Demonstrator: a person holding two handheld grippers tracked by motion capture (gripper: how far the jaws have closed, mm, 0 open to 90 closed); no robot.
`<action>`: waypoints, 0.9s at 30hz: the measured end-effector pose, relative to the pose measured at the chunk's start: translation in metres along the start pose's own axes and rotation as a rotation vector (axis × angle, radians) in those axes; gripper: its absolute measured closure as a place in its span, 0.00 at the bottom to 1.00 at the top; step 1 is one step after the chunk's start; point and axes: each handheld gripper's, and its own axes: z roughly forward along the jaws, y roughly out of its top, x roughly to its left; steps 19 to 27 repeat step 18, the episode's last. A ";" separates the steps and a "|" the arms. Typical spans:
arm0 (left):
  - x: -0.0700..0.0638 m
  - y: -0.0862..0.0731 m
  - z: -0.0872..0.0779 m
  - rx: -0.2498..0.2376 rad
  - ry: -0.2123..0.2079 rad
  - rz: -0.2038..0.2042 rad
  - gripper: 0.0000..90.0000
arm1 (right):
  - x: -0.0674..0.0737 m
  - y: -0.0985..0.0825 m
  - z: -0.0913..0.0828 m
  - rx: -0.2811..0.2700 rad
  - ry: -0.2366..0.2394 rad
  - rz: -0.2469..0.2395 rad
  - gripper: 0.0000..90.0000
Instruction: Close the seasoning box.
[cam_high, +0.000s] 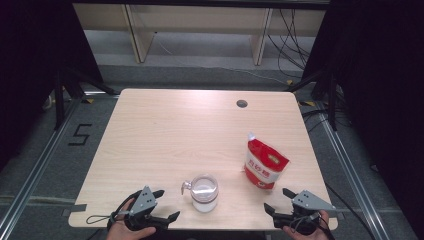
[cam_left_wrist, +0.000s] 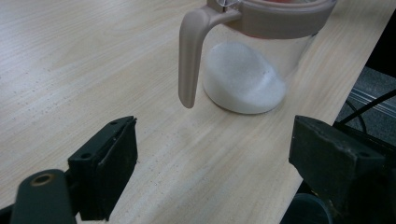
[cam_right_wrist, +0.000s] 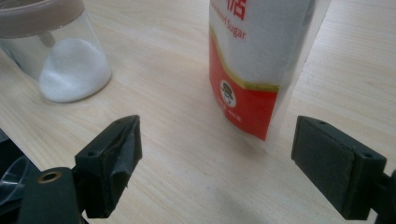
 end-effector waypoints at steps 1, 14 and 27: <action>-0.001 0.000 0.000 0.001 0.000 -0.014 0.17 | 0.000 0.000 0.000 -0.001 0.002 0.005 0.19; -0.002 0.000 0.001 -0.001 0.005 -0.018 0.17 | -0.004 -0.001 0.001 0.005 -0.005 0.004 0.19; -0.002 -0.001 0.002 -0.006 0.004 -0.023 0.17 | -0.005 -0.001 0.000 0.017 -0.007 -0.004 0.19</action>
